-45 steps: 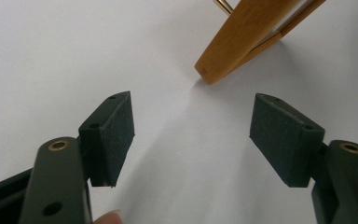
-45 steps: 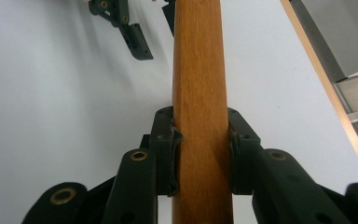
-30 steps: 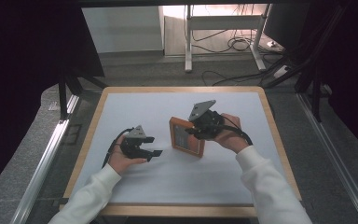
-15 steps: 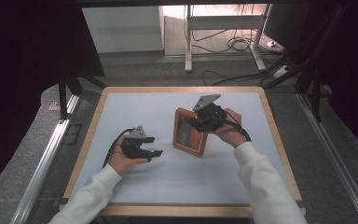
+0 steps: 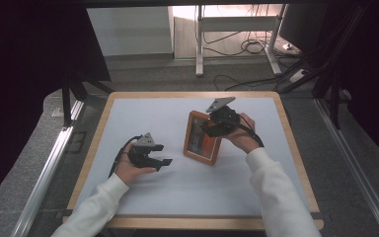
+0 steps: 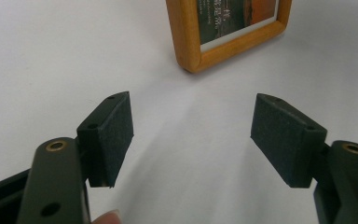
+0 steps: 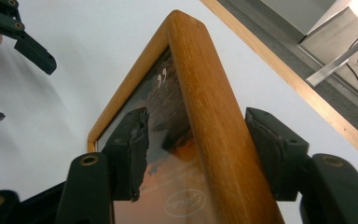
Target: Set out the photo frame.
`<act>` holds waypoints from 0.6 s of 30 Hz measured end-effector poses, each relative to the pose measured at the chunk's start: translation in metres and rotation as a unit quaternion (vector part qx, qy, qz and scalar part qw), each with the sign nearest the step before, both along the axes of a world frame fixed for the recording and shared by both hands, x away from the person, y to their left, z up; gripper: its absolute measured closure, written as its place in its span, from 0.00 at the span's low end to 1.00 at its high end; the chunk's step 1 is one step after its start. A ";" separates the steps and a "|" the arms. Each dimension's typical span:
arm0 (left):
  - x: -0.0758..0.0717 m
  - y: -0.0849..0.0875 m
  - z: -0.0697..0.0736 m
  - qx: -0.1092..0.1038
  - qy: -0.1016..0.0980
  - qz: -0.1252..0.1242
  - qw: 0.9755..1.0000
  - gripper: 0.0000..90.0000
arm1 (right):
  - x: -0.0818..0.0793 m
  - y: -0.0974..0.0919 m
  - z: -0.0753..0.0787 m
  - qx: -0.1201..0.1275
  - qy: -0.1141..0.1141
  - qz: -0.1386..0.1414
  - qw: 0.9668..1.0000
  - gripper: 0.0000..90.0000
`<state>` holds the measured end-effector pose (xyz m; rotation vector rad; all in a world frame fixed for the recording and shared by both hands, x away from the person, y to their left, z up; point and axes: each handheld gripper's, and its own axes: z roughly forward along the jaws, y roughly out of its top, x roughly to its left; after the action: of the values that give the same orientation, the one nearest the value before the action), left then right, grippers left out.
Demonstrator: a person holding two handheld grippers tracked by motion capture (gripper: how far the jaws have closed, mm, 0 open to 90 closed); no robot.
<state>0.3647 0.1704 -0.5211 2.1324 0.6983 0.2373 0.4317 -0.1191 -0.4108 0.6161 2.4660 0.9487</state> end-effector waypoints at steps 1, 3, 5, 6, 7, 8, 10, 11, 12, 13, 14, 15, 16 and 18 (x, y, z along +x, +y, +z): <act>0.000 0.000 0.000 0.000 0.000 0.000 1.000 0.33 | 0.000 0.000 0.000 0.001 0.000 -0.001 1.000 0.45; 0.000 0.000 0.000 0.001 0.000 -0.001 1.000 0.33 | 0.000 0.000 -0.001 0.003 -0.003 -0.003 1.000 0.43; 0.000 0.000 0.000 0.000 -0.001 -0.001 1.000 0.33 | 0.000 0.000 -0.001 0.008 -0.004 -0.005 1.000 0.41; 0.000 0.000 0.000 0.000 -0.001 0.000 1.000 0.33 | 0.000 0.000 0.000 0.008 -0.005 -0.006 1.000 0.40; 0.000 0.000 0.000 0.000 -0.002 0.000 1.000 0.33 | -0.001 0.000 0.000 0.008 -0.008 -0.008 1.000 0.39; 0.000 0.000 0.000 0.000 -0.002 0.001 1.000 0.33 | -0.001 0.000 0.000 0.010 -0.008 -0.009 1.000 0.38; 0.000 0.000 0.000 0.002 -0.004 0.001 1.000 0.33 | -0.002 -0.002 0.002 0.019 -0.012 -0.016 1.000 0.36; 0.000 0.000 0.000 0.002 -0.005 0.002 1.000 0.33 | -0.002 -0.004 0.003 0.024 -0.014 -0.020 0.999 0.35; 0.000 0.000 0.000 0.003 -0.006 0.003 1.000 0.33 | -0.002 -0.005 0.004 0.028 -0.014 -0.020 0.999 0.35; 0.000 0.000 0.000 0.004 -0.008 0.004 1.000 0.33 | -0.003 -0.006 0.005 0.032 -0.016 -0.021 0.999 0.34; 0.000 0.000 0.000 0.004 -0.009 0.005 1.000 0.33 | -0.005 -0.008 0.006 0.038 -0.019 -0.024 0.999 0.33; 0.000 0.000 0.000 0.004 -0.010 0.006 1.000 0.34 | -0.006 -0.009 0.007 0.041 -0.019 -0.025 0.999 0.32; 0.000 0.000 0.001 0.004 -0.010 0.008 1.000 0.35 | -0.009 -0.011 0.008 0.043 -0.021 -0.026 0.999 0.31; 0.001 0.000 0.001 -0.001 -0.009 0.012 1.000 0.38 | -0.015 -0.016 0.011 0.050 -0.027 -0.031 0.998 0.29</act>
<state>0.3656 0.1707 -0.5197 2.1186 0.7145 0.2683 0.4164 -0.1355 -0.3996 0.6858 2.3497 1.0566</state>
